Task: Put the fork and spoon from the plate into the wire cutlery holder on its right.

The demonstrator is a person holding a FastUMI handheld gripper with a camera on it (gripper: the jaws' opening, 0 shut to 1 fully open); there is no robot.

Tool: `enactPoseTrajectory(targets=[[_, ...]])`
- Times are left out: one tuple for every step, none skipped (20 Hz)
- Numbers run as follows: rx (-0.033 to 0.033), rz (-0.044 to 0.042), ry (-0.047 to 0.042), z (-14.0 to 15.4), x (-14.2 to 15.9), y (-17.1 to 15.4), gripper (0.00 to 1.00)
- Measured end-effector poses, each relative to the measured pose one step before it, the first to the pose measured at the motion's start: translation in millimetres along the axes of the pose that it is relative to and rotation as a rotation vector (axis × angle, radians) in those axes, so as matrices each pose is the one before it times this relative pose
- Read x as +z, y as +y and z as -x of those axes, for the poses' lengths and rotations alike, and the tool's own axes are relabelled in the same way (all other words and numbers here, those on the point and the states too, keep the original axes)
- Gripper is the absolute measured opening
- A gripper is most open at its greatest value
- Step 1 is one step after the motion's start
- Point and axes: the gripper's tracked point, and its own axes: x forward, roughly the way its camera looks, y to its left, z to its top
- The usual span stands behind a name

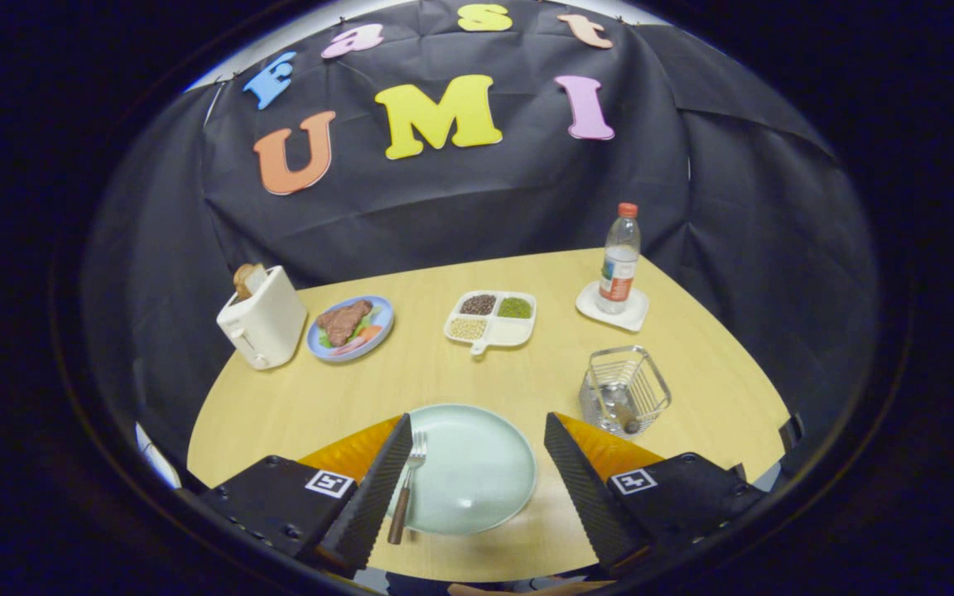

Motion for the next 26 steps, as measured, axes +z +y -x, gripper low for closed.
enactPoseTrajectory(targets=[[0.01077,0.00448,0.01206,-3.35,-5.61,7.29,0.96],[0.00791,0.00511,0.01601,-4.19,-6.76,5.99,0.96],[0.01064,0.00628,0.01821,-5.30,-6.94,6.00,0.96],[0.00463,0.00637,0.02172,-5.97,-7.45,4.60,0.96],[0.00358,0.00558,0.02549,-6.99,-8.24,4.11,0.96],[0.00388,0.00157,0.02460,-7.10,-7.57,3.79,0.96],[0.00219,-0.00009,0.02201,-8.12,-5.34,2.19,0.96],[0.00544,-0.00360,0.02240,-6.95,-7.02,3.31,0.96],[0.00631,-0.00287,0.02031,-6.52,-6.68,3.76,0.96],[0.00337,-0.00100,0.01937,-6.24,-6.71,2.64,0.96],[-0.00224,0.00359,0.02225,-5.03,-7.54,2.03,0.96],[-0.00159,0.01050,0.02181,-4.22,-7.39,2.96,0.96],[0.00054,0.00549,0.01674,-3.59,-5.30,2.97,0.96],[0.00109,0.00179,0.01772,-3.44,-4.82,2.67,0.96],[0.00160,0.00100,0.01532,-3.42,-3.96,2.02,0.96],[0.00005,0.00189,0.01487,-2.82,-3.74,1.75,0.96],[-0.00846,0.00111,0.01410,-2.92,-2.67,-0.53,0.96],[-0.01568,0.00218,0.01092,-3.08,-2.88,-2.21,0.92],[-0.00795,0.00371,0.01677,-2.98,-2.74,-0.16,0.90],[0.00249,0.00332,0.01448,-2.71,-3.91,2.62,0.85],[-0.00262,0.00172,0.01397,-1.92,-2.68,0.00,0.79],[-0.00277,0.00026,0.01613,-4.42,-3.88,-1.28,0.75],[0.00358,-0.00517,0.01361,-2.97,-2.87,0.57,0.75],[0.01388,-0.01046,0.01123,-0.44,-1.85,2.46,0.75],[0.00929,-0.00832,0.00353,-3.74,-0.01,0.51,0.61],[0.00038,0.00019,0.00664,-1.61,-3.56,1.78,0.47]])
